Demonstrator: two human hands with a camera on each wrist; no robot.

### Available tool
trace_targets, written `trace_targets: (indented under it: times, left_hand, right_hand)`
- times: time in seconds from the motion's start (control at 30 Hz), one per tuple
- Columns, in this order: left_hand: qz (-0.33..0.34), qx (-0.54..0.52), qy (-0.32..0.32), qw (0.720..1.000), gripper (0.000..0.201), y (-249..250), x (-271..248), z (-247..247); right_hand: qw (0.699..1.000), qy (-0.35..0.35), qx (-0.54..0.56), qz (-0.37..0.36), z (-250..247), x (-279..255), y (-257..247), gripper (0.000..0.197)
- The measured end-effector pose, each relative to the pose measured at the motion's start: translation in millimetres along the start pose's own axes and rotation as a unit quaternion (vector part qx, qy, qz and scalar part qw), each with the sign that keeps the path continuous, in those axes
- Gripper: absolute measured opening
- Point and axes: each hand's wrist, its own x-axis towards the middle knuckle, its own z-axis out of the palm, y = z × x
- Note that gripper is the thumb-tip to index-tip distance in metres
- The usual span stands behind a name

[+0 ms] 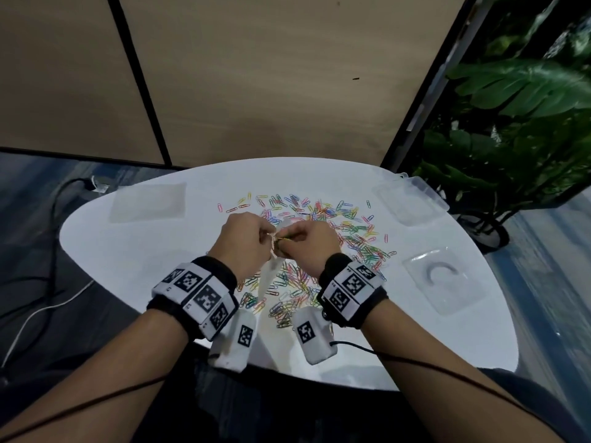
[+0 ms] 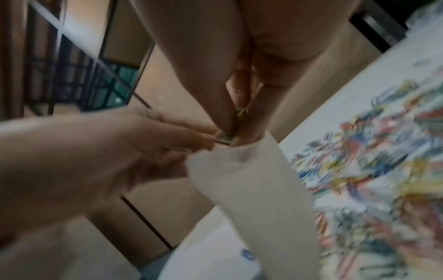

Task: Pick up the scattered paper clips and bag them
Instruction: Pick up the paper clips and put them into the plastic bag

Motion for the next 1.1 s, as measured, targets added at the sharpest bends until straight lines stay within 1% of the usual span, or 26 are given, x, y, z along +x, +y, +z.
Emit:
trace_targets:
  times: [0.1,0.17,0.23,0.3,0.37,0.4,0.43,0.5,0.53,0.57,0.6,0.63,0.67,0.7,0.73,0.77,0.8,0.87,0.93,1.0,1.03,1.07,1.1]
  left_hand:
    - [0.002,-0.02,0.001,1.0,0.03,2.9,-0.4,-3.3]
    - [0.006,-0.019,0.0,1.0,0.03,4.6,-1.5,-4.8]
    - [0.005,-0.016,0.007,1.0,0.029,4.6,-1.9,-6.4]
    - [0.008,-0.015,0.013,1.0,0.028,3.2,-1.7,-7.8]
    - [0.007,-0.015,0.016,1.0,0.028,0.7,-1.0,-9.9]
    - [0.004,-0.019,0.017,1.0,0.028,-0.8,-0.2,-11.1]
    - [0.0,-0.022,0.018,1.0,0.028,-2.7,0.6,-12.6]
    - [-0.01,-0.024,0.017,1.0,0.028,-6.2,1.3,-16.5]
    - [-0.013,-0.022,0.018,0.999,0.028,-7.5,1.5,-18.8]
    - [-0.016,-0.021,0.019,0.999,0.027,-8.7,1.3,-20.9]
    - [-0.016,-0.021,0.019,0.999,0.027,-9.3,0.9,-22.6]
    - [-0.015,-0.021,0.02,0.999,0.027,-9.6,0.4,-23.9]
    - [-0.015,-0.021,0.02,0.999,0.026,-10.0,0.1,-24.6]
    - [-0.016,-0.021,0.02,0.999,0.026,-10.4,-0.3,-25.2]
    - [-0.018,-0.02,0.019,0.999,0.027,-11.0,-0.5,-25.5]
    - [-0.02,-0.017,0.017,1.0,0.027,-11.9,-0.9,-25.8]
    - [-0.02,-0.014,0.014,1.0,0.028,-12.7,-1.2,-26.1]
    - [-0.018,-0.005,0.011,1.0,0.028,-14.8,-1.1,-26.3]
    - [-0.019,0.0,0.01,1.0,0.028,-15.8,-0.5,-26.8]
    - [-0.022,0.001,0.011,1.0,0.028,-15.6,0.1,-27.1]
    - [-0.023,0.0,0.01,1.0,0.028,-14.9,0.2,-27.1]
    - [-0.024,0.0,0.009,1.0,0.028,-14.1,0.0,-27.0]
    - [-0.025,0.001,0.008,1.0,0.029,-13.5,-0.5,-26.6]
  right_hand:
    - [0.995,0.017,-0.076,-0.054,2.2,-1.5,-2.3,0.01]
    - [0.984,-0.002,-0.152,-0.089,4.8,-1.4,-4.4,0.021]
    - [0.973,-0.038,-0.203,-0.106,5.3,-0.2,-5.4,0.032]
    - [0.966,-0.073,-0.218,-0.122,2.9,0.1,-7.8,0.038]
    - [0.957,-0.1,-0.222,-0.154,0.0,-2.3,-11.3,0.036]
    - [0.96,-0.102,-0.201,-0.166,-2.4,-2.4,-10.8,0.034]
    - [0.969,-0.093,-0.157,-0.168,-5.9,-2.9,-10.3,0.032]
    - [0.985,-0.05,-0.056,-0.152,-18.9,-1.3,-3.3,0.031]
    - [0.989,-0.028,-0.04,-0.141,-28.2,0.9,3.7,0.03]
    - [0.99,-0.013,-0.057,-0.126,-39.0,3.5,13.7,0.028]
    - [0.988,-0.009,-0.12,-0.101,-51.3,8.0,28.5,0.025]
    - [0.972,-0.022,-0.226,-0.059,-64.7,12.2,45.0,0.023]
    - [0.937,-0.053,-0.345,0.005,-76.3,15.2,65.4,0.028]
    - [0.894,-0.086,-0.433,0.075,-85.2,15.9,87.2,0.041]
    - [0.858,-0.108,-0.484,0.135,-91.5,14.8,109.1,0.055]
    - [0.837,-0.121,-0.503,0.177,-94.3,11.3,128.3,0.065]
    - [0.83,-0.128,-0.507,0.196,-93.6,6.7,143.7,0.07]
    - [0.838,-0.126,-0.495,0.195,-83.5,-3.6,161.3,0.069]
    - [0.857,-0.106,-0.471,0.179,-65.3,-13.9,165.6,0.068]
    - [0.876,-0.104,-0.44,0.165,-46.3,-21.4,163.3,0.078]
    - [0.88,-0.115,-0.435,0.154,-37.6,-24.4,159.6,0.085]
    - [0.877,-0.127,-0.439,0.148,-30.3,-25.6,154.8,0.09]
    - [0.87,-0.133,-0.453,0.141,-24.5,-24.8,150.9,0.092]
